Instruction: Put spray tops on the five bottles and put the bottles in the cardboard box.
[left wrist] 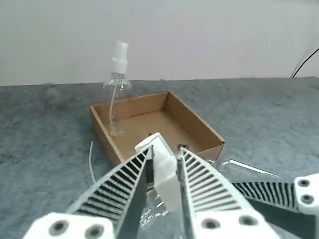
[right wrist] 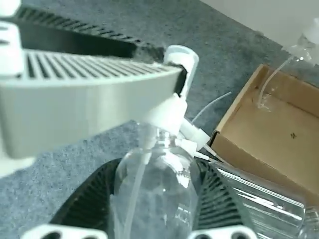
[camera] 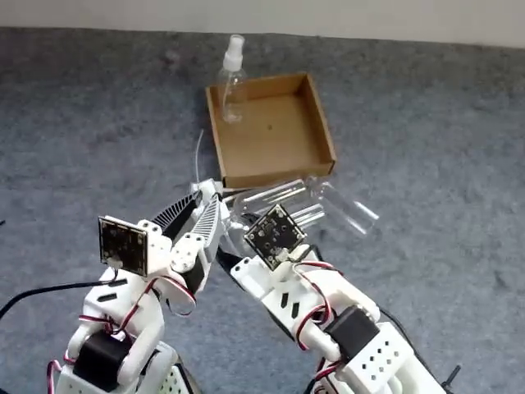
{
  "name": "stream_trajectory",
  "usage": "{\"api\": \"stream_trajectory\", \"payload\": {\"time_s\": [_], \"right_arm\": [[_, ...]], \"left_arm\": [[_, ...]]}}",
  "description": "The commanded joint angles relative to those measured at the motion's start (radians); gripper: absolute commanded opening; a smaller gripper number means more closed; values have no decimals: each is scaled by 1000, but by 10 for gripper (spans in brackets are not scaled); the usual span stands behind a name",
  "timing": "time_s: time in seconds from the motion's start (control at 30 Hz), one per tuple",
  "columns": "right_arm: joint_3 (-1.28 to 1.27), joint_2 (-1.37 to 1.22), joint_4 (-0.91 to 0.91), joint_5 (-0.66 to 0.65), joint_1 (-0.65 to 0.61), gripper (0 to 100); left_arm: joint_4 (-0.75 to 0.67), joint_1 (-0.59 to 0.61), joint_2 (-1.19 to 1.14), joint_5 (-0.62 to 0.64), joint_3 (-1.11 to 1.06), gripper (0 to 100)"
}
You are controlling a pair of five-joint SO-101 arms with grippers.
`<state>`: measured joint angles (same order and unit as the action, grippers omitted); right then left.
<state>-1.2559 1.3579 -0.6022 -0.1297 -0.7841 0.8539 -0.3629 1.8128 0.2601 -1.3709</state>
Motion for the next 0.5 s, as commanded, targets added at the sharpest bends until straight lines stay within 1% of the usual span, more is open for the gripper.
{"api": "stream_trajectory", "payload": {"time_s": [0.0, 0.23, 0.37, 0.47], "right_arm": [[21, 24, 45, 12, 25, 3], [19, 22, 45, 11, 25, 3], [1, 22, 48, 11, 25, 3], [1, 22, 48, 11, 25, 3]], "left_arm": [[86, -15, 16, -17, 58, 35], [94, -8, 16, -21, 107, 35], [92, 94, 16, -80, 143, 35], [94, 139, 16, -89, 151, 36]]}}
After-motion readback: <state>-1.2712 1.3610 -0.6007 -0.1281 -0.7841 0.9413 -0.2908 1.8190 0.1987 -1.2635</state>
